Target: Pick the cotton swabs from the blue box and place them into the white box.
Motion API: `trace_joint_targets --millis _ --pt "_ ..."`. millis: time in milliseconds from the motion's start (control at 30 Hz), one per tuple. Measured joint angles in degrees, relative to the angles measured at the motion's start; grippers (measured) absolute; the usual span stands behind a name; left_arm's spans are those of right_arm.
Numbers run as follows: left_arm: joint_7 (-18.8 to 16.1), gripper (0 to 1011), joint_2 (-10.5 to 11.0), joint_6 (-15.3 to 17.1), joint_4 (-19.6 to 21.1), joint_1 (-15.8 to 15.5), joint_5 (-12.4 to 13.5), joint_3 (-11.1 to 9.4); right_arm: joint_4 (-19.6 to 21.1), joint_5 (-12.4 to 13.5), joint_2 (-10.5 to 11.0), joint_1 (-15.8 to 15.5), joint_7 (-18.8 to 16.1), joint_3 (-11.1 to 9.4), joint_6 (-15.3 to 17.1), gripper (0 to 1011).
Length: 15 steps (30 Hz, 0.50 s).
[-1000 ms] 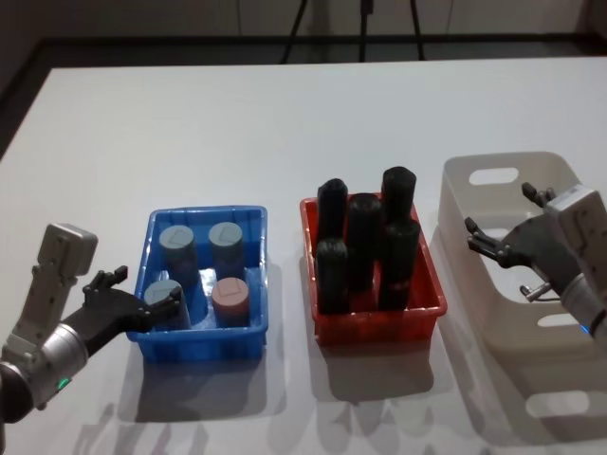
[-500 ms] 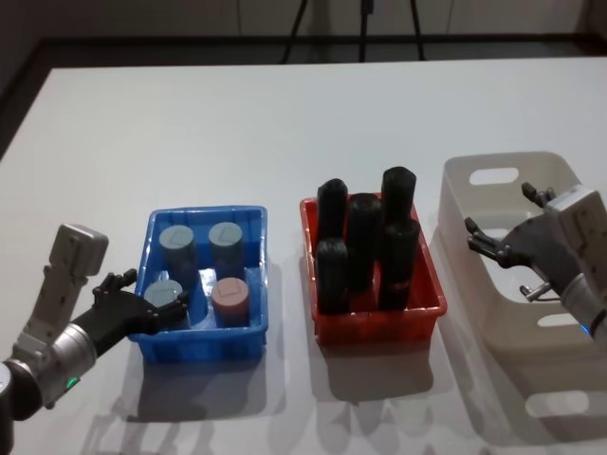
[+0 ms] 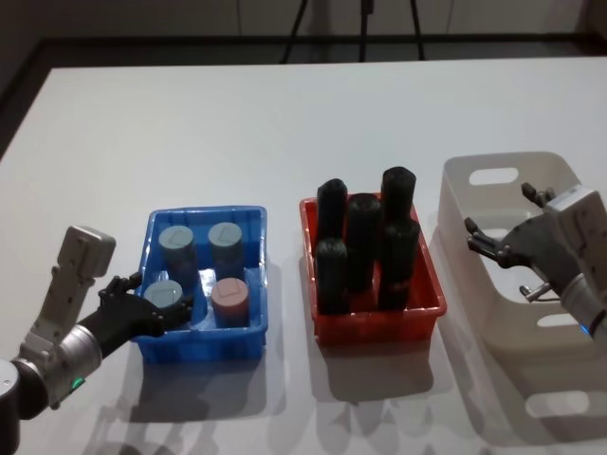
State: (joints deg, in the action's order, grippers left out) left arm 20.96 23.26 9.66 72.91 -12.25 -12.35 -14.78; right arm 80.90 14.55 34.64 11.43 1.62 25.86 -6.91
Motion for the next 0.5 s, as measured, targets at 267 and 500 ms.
trace_joint_targets --millis 267,500 --pt "0.51 1001 -0.04 0.0 -0.97 -0.44 0.11 -0.25 0.0 0.0 0.0 0.0 0.0 0.0 0.0 1001" --pt "0.89 1001 -0.08 -0.26 -2.12 -1.09 0.28 -0.51 0.0 0.0 0.0 0.0 0.0 0.0 0.0 1001"
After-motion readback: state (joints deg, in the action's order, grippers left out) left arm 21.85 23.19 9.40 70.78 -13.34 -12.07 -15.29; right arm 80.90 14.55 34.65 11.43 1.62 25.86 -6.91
